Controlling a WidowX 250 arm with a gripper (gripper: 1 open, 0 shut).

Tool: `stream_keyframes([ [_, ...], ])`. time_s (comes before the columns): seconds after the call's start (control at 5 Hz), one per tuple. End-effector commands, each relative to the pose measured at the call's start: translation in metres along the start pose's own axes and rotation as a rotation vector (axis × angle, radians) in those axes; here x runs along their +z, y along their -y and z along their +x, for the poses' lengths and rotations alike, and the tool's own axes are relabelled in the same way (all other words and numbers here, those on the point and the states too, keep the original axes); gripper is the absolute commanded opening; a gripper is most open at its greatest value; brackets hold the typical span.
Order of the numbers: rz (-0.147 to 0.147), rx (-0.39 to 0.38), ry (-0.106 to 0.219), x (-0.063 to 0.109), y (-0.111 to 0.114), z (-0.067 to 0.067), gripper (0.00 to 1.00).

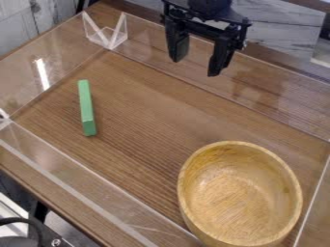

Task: Put the green block in the brown bowl

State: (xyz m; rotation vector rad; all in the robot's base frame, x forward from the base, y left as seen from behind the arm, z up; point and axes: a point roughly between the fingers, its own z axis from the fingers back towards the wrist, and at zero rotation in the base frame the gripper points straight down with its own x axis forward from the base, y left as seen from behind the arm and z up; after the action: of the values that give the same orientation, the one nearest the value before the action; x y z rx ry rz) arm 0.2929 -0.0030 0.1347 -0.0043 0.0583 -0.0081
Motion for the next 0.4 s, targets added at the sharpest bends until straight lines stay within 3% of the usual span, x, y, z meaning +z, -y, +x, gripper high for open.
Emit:
stream_keyframes([
  [0.0, -0.002, 0.032, -0.025, -0.009, -0.004, -0.003, 1.00],
  [0.2, -0.008, 0.118, -0.035, -0.016, -0.020, -0.009, 1.00],
])
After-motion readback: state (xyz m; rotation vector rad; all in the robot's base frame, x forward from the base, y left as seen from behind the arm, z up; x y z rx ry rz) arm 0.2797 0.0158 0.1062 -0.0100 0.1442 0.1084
